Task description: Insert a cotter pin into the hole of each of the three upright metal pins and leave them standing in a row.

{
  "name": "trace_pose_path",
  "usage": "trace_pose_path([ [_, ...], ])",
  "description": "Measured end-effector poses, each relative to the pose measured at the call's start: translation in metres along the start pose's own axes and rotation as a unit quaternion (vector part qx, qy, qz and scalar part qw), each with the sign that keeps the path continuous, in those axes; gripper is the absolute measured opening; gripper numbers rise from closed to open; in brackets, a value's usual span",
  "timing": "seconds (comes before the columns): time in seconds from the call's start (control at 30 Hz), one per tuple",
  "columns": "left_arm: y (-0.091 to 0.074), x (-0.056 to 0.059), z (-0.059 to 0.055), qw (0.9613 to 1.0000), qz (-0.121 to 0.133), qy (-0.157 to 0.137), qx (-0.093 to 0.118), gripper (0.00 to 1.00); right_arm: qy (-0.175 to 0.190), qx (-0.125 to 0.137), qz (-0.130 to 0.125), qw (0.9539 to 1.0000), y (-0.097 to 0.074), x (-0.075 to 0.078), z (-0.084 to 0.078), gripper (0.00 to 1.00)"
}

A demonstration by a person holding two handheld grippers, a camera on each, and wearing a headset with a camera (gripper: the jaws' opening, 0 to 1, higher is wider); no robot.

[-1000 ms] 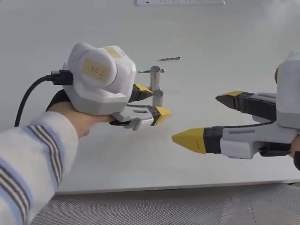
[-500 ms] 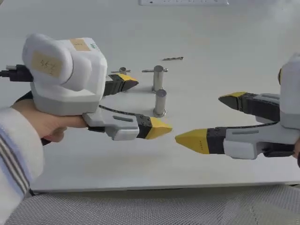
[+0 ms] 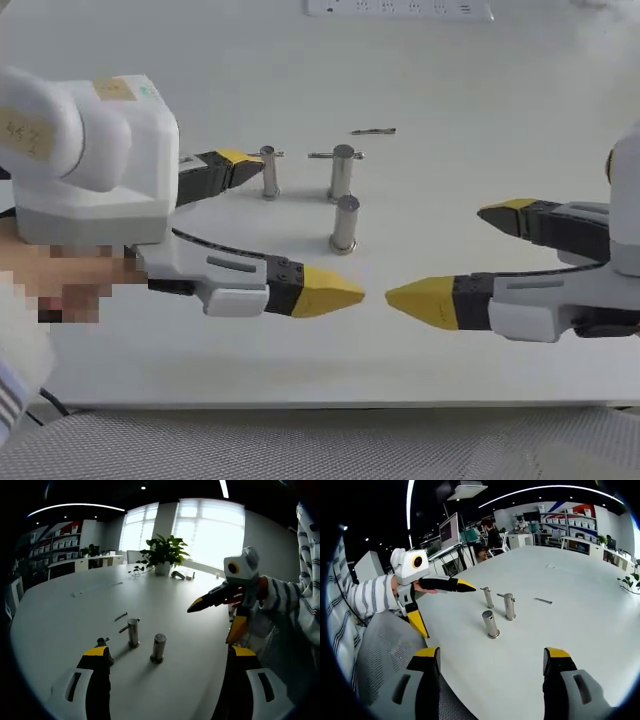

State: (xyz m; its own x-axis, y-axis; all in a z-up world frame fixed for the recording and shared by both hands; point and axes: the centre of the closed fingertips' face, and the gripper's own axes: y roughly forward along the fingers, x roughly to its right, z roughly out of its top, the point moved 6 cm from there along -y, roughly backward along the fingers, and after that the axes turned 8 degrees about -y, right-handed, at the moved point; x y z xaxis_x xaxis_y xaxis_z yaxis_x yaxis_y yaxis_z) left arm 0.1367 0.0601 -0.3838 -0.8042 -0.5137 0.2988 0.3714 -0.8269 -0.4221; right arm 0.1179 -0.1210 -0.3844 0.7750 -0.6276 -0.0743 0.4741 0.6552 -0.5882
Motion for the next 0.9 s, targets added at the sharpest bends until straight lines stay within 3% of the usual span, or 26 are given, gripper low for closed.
trace_pose_path([
  [0.17,-0.007,-0.002,-0.004,1.0000,-0.002,0.000,-0.006,0.99,-0.006,0.000,0.000,1.0000,-0.001,0.010,0.006,0.80],
  [0.23,-0.009,-0.002,-0.007,0.9999,-0.003,0.000,-0.011,0.99,-0.028,-0.007,-0.014,0.9995,-0.001,0.018,0.010,0.78],
  [0.33,-0.012,-0.001,-0.011,0.9998,-0.006,-0.001,-0.020,0.99,-0.041,-0.014,-0.006,0.9991,0.002,0.024,0.019,0.73],
  [0.5,-0.015,0.000,-0.018,0.9996,-0.005,-0.005,-0.027,0.99,-0.099,-0.034,-0.015,0.9944,0.006,0.041,0.033,0.67],
  [0.67,-0.017,0.001,-0.023,0.9996,-0.001,-0.008,-0.027,0.99,-0.122,-0.047,-0.011,0.9914,0.013,0.055,0.040,0.61],
  [0.8,-0.017,0.005,-0.027,0.9994,-0.008,-0.015,-0.030,0.97,-0.174,-0.082,-0.002,0.9814,0.022,0.067,0.042,0.58],
  [0.83,-0.017,0.004,-0.028,0.9995,0.000,-0.006,-0.032,0.96,-0.191,-0.091,0.000,0.9774,0.025,0.071,0.044,0.57],
  [0.9,-0.018,0.003,-0.027,0.9995,0.005,-0.007,-0.031,0.94,-0.203,-0.096,0.002,0.9745,0.029,0.076,0.048,0.53],
])
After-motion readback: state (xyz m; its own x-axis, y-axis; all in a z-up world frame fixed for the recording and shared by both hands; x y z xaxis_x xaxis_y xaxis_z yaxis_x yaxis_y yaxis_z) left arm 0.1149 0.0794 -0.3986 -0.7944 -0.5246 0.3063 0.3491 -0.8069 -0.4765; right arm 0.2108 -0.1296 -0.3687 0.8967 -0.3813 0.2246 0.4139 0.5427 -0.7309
